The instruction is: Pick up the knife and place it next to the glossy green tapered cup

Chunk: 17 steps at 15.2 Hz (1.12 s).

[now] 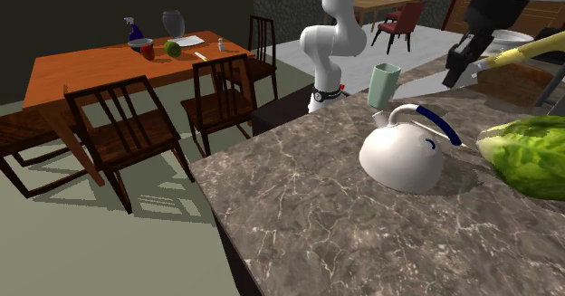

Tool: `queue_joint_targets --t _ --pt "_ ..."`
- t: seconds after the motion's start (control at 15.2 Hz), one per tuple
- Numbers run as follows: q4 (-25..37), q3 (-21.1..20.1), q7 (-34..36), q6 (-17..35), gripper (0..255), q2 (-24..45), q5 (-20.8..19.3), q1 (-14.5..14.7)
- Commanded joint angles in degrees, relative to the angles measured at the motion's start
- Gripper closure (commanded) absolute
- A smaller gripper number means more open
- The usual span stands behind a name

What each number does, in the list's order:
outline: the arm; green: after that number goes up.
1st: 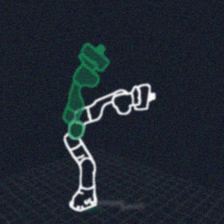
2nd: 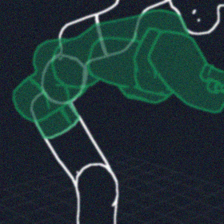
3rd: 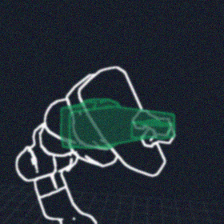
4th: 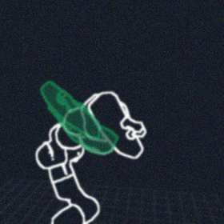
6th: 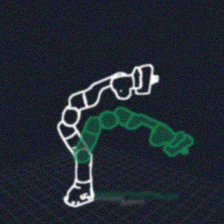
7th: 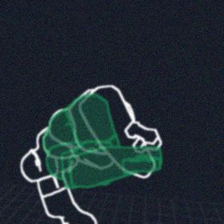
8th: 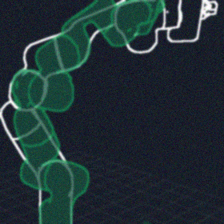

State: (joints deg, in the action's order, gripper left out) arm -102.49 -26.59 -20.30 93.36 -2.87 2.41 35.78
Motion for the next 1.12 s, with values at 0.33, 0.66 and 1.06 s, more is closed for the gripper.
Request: queue_joint_targets --t 0.33,0.66,1.06 --pt "-8.61 -3.23 5.37 0.81 255 -9.08 5.33 3.55" --pt "-12.09 -6.06 9.99 0.74 255 -13.68 8.83 6.47" --pt "-14.11 -10.19 16.43 0.47 255 -17.47 12.73 10.0"
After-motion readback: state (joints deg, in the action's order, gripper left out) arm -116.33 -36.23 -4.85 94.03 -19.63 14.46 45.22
